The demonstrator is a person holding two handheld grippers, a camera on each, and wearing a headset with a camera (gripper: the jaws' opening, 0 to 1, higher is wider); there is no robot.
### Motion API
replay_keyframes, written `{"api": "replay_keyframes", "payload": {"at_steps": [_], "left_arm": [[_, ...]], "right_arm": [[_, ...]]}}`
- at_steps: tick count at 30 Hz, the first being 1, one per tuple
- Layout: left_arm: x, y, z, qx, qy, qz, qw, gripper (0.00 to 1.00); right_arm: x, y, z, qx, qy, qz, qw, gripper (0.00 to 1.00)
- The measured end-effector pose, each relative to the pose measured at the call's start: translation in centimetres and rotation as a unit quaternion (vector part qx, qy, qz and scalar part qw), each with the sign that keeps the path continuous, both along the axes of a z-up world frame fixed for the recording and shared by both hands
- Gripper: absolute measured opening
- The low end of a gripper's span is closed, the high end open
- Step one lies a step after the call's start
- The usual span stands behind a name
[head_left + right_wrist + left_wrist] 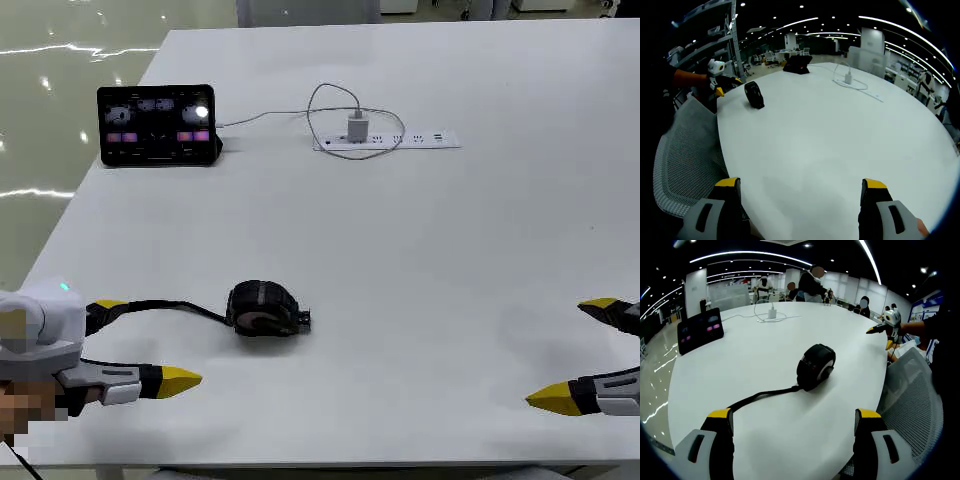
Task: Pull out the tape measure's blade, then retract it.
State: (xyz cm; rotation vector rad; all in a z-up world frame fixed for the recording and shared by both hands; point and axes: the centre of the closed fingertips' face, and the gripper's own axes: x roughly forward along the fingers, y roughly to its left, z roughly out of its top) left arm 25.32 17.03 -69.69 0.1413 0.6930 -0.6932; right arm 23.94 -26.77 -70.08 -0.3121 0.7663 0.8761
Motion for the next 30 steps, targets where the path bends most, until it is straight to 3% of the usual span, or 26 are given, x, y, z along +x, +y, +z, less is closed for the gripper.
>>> {"api": "replay_keyframes", "payload": {"at_steps": [21, 30], "left_arm": [[0.14, 0.26, 0.18, -0.002, -0.001, -0.001, 1.0, 0.99], [0.54, -0.2, 0.71, -0.001, -0.007, -0.019, 0.9998, 0.96]], "right_arm": [[0.17, 0.54, 0.04, -0.003, 0.0, 0.012, 0.9999, 0.99], [0.52, 0.97, 0.12, -0.001, -0.011, 0.025, 0.9996, 0.99]]}}
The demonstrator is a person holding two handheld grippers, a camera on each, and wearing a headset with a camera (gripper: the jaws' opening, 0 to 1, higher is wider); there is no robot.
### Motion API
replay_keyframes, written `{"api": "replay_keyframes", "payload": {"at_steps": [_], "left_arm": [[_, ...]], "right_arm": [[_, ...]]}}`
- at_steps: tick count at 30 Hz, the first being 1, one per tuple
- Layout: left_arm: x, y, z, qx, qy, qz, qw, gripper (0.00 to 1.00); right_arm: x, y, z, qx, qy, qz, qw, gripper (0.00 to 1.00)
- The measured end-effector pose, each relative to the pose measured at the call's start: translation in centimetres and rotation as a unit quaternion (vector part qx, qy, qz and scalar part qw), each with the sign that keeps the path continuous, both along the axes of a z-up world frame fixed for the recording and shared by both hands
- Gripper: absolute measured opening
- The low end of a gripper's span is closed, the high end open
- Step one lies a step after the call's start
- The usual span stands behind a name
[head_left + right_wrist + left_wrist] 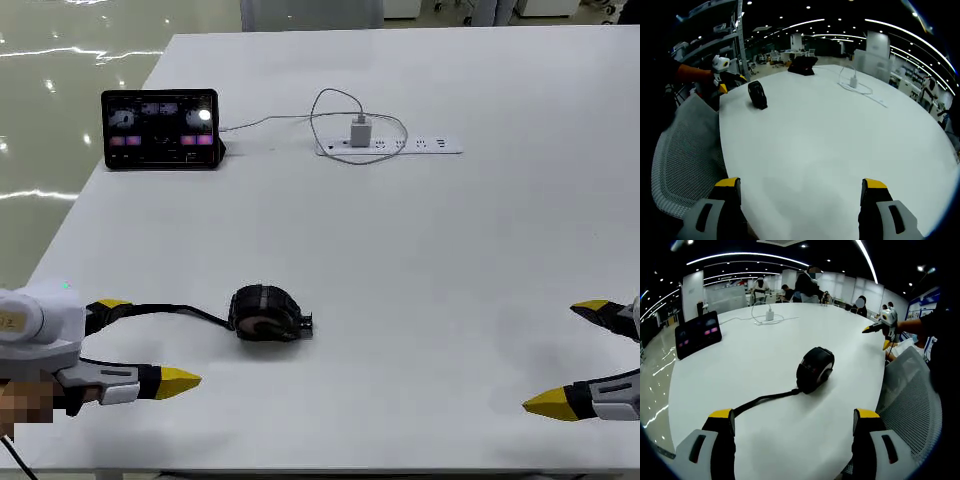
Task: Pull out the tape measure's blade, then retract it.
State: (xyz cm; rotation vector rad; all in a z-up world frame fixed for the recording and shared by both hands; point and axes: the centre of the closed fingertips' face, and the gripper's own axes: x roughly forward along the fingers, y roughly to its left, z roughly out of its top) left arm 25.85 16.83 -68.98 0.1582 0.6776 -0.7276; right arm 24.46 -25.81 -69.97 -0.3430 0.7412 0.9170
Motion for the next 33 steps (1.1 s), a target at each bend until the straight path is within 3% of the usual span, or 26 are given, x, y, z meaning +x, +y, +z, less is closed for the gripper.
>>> {"api": "replay_keyframes", "payload": {"at_steps": [3, 9, 17, 27, 33], "left_arm": [[0.2, -0.2, 0.0, 0.003, 0.002, -0.007, 1.0, 0.96], [0.5, -0.6, -0.2, 0.029, 0.0, -0.034, 0.999, 0.92], [0.6, -2.0, -0.2, 0.03, 0.014, -0.068, 0.9971, 0.98], [1.1, -3.6, -0.5, 0.062, 0.021, -0.123, 0.9903, 0.99], [1.5, -4.5, -0.4, 0.09, 0.02, -0.16, 0.9828, 0.99]], "right_arm": [[0.2, 0.2, 0.0, -0.001, -0.009, 0.008, 0.9999, 0.99], [0.5, 0.4, -0.1, -0.003, -0.019, 0.024, 0.9995, 0.99], [0.7, 1.0, -0.3, -0.001, -0.015, 0.037, 0.9992, 0.99], [1.0, 2.4, -1.0, -0.011, -0.005, 0.057, 0.9983, 0.99], [1.2, 4.1, -1.2, -0.007, -0.008, 0.084, 0.9964, 0.99]]}}
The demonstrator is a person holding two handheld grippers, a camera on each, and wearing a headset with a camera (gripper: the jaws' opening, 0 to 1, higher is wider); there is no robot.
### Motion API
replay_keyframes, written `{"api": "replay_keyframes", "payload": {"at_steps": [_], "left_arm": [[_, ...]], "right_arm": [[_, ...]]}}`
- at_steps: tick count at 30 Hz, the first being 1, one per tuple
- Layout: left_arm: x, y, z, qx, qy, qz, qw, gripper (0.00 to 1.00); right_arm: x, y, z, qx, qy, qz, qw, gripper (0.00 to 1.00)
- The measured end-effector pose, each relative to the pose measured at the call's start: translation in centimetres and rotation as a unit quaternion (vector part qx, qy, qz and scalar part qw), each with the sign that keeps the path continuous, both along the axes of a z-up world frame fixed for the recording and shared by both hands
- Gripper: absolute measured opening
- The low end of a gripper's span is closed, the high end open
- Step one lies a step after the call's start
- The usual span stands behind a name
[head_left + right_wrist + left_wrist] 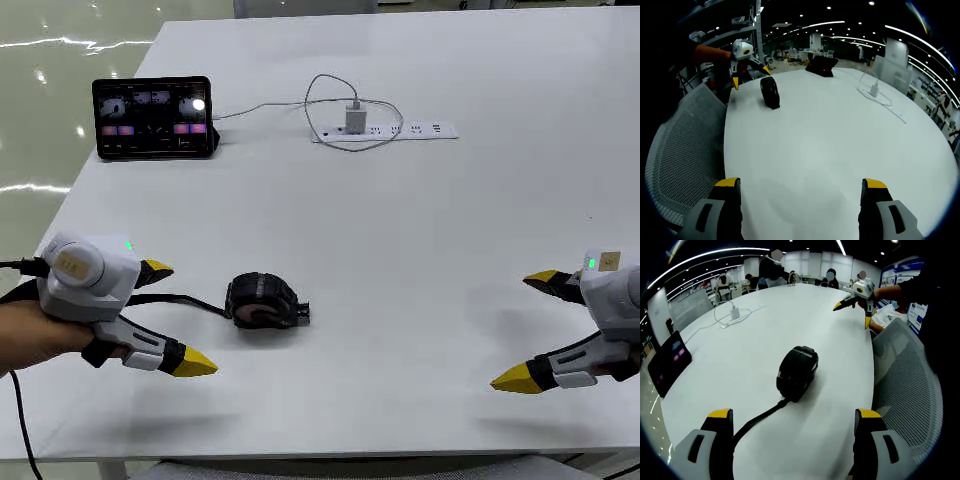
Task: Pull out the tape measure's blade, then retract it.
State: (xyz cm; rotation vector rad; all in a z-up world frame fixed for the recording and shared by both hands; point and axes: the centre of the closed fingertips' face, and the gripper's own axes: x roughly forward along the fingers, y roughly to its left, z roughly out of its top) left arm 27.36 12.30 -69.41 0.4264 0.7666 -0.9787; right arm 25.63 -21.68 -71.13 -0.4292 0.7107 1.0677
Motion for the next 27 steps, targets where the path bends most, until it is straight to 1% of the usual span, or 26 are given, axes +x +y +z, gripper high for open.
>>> {"api": "replay_keyframes", "payload": {"at_steps": [3, 5, 9, 11, 13, 14, 16, 17, 19, 20, 21, 24, 26, 27], "left_arm": [[-0.1, -0.9, 0.1, 0.01, 0.0, -0.024, 0.9997, 0.99], [0.0, -1.4, 0.2, 0.012, 0.002, -0.034, 0.9994, 0.99], [0.1, -2.0, 0.0, 0.027, 0.004, -0.056, 0.9981, 0.99], [0.3, -2.3, -0.3, 0.039, 0.0, -0.07, 0.9968, 0.99], [0.3, -3.1, -0.1, 0.032, 0.0, -0.082, 0.9961, 0.99], [0.3, -3.4, 0.0, 0.032, -0.001, -0.087, 0.9957, 0.99], [0.5, -3.7, -0.2, 0.044, -0.004, -0.099, 0.9941, 0.99], [0.6, -3.9, -0.3, 0.049, -0.003, -0.104, 0.9933, 0.99], [0.7, -4.2, -0.4, 0.055, -0.003, -0.112, 0.9922, 0.99], [0.9, -4.4, -0.5, 0.058, -0.002, -0.115, 0.9917, 0.99], [0.8, -4.4, -0.5, 0.063, 0.004, -0.124, 0.9903, 0.99], [1.1, -4.9, -0.6, 0.066, 0.003, -0.129, 0.9894, 0.99], [1.3, -5.2, -0.6, 0.07, 0.002, -0.137, 0.9881, 0.99], [1.4, -5.4, -0.6, 0.072, 0.001, -0.14, 0.9875, 0.99]], "right_arm": [[0.1, 0.8, 0.1, 0.003, -0.005, 0.016, 0.9999, 0.99], [0.3, 1.3, 0.2, 0.005, -0.006, 0.018, 0.9998, 0.99], [0.6, 2.2, 0.2, 0.005, -0.005, 0.026, 0.9996, 0.99], [0.7, 2.6, 0.1, -0.001, -0.004, 0.035, 0.9994, 0.99], [0.7, 3.3, 0.1, -0.001, -0.01, 0.054, 0.9985, 0.99], [0.8, 3.5, 0.0, -0.001, -0.009, 0.056, 0.9984, 0.99], [1.0, 4.0, -0.1, -0.003, -0.004, 0.058, 0.9983, 0.99], [1.2, 4.3, -0.2, -0.004, 0.0, 0.057, 0.9984, 0.99], [1.5, 4.7, -0.2, -0.002, -0.001, 0.059, 0.9983, 0.99], [1.7, 5.1, -0.1, 0.001, -0.002, 0.061, 0.9981, 0.99], [1.7, 5.4, -0.1, 0.002, 0.0, 0.062, 0.9981, 0.99], [2.0, 6.3, -0.1, 0.001, -0.003, 0.071, 0.9974, 0.99], [2.2, 6.8, -0.2, -0.004, 0.005, 0.071, 0.9974, 0.99], [2.3, 7.2, -0.1, -0.004, 0.001, 0.078, 0.9969, 0.99]]}}
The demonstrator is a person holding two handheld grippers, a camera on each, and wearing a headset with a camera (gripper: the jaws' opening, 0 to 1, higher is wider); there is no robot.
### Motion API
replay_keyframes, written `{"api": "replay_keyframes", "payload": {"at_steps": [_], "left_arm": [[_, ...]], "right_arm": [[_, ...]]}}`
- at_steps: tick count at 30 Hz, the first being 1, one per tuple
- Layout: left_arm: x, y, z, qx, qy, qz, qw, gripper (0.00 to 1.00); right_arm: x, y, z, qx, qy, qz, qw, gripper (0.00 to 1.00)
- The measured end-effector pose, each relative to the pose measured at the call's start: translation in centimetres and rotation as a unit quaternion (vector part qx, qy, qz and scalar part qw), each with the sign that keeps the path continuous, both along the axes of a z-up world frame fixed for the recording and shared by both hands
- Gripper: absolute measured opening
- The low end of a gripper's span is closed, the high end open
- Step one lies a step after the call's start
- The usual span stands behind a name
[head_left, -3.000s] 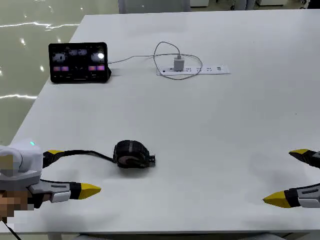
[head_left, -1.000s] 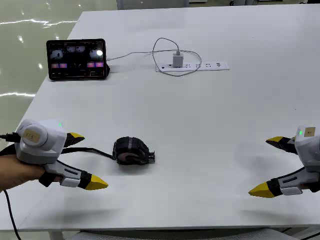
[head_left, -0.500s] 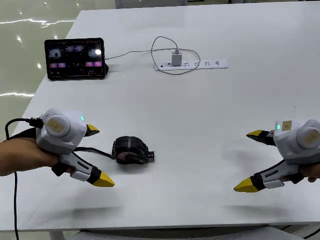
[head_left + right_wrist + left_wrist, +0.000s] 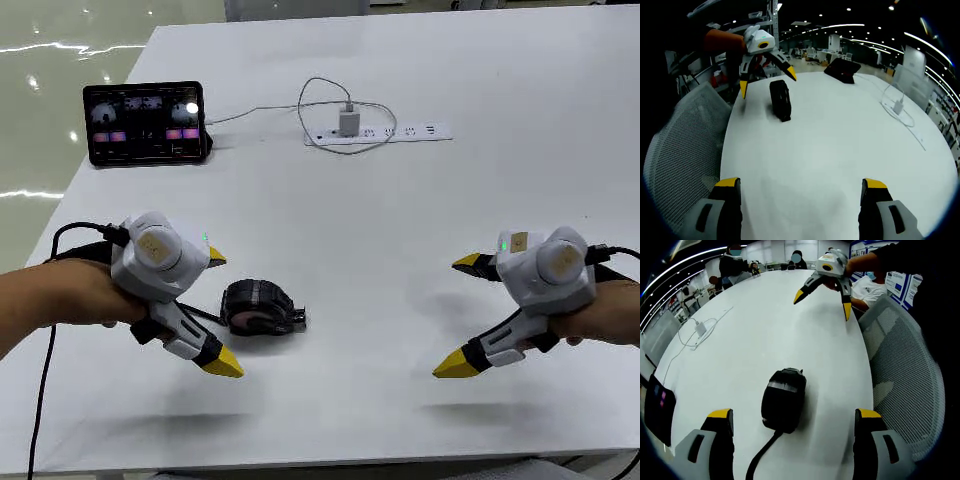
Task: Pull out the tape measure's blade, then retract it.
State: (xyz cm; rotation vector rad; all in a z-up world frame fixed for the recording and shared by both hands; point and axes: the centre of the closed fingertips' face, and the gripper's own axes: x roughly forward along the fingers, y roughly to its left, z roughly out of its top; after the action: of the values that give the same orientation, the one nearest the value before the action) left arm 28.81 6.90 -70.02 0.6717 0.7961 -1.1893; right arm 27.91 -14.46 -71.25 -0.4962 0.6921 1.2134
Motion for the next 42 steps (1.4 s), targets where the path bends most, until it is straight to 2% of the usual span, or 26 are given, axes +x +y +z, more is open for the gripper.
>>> {"api": "replay_keyframes", "payload": {"at_steps": [6, 12, 18, 20, 22, 27, 29, 38, 42], "left_arm": [[0.7, -0.7, 0.1, 0.008, -0.003, -0.014, 0.9999, 0.99], [1.0, -1.5, -0.6, 0.033, -0.001, -0.025, 0.9992, 0.98], [0.8, -2.7, -1.0, 0.028, 0.011, -0.043, 0.9986, 0.96], [0.5, -3.1, -0.9, 0.023, 0.007, -0.064, 0.9977, 0.91], [0.6, -3.2, -1.0, 0.023, 0.002, -0.069, 0.9974, 0.87], [0.6, -3.2, -1.2, 0.028, 0.003, -0.063, 0.9976, 0.84], [0.5, -3.2, -1.3, 0.03, 0.009, -0.06, 0.9977, 0.81], [1.0, -2.7, -1.5, 0.045, -0.002, -0.062, 0.997, 0.57], [1.2, -2.7, -1.4, 0.042, -0.002, -0.056, 0.9975, 0.55]], "right_arm": [[0.8, 1.6, 0.0, 0.001, -0.003, 0.014, 0.9999, 0.99], [1.7, 3.4, -0.2, 0.009, -0.004, 0.021, 0.9997, 0.97], [1.7, 5.8, -0.3, 0.016, -0.001, 0.037, 0.9992, 0.96], [1.6, 6.6, -0.3, 0.019, -0.004, 0.046, 0.9988, 0.95], [1.6, 7.1, -0.4, 0.019, -0.005, 0.051, 0.9985, 0.93], [1.6, 8.3, -0.5, 0.021, -0.007, 0.06, 0.9979, 0.9], [1.4, 8.6, -0.7, 0.02, -0.006, 0.067, 0.9976, 0.89], [1.0, 9.5, -1.1, 0.012, -0.008, 0.083, 0.9964, 0.85], [1.2, 9.7, -1.0, 0.016, -0.007, 0.079, 0.9967, 0.84]]}}
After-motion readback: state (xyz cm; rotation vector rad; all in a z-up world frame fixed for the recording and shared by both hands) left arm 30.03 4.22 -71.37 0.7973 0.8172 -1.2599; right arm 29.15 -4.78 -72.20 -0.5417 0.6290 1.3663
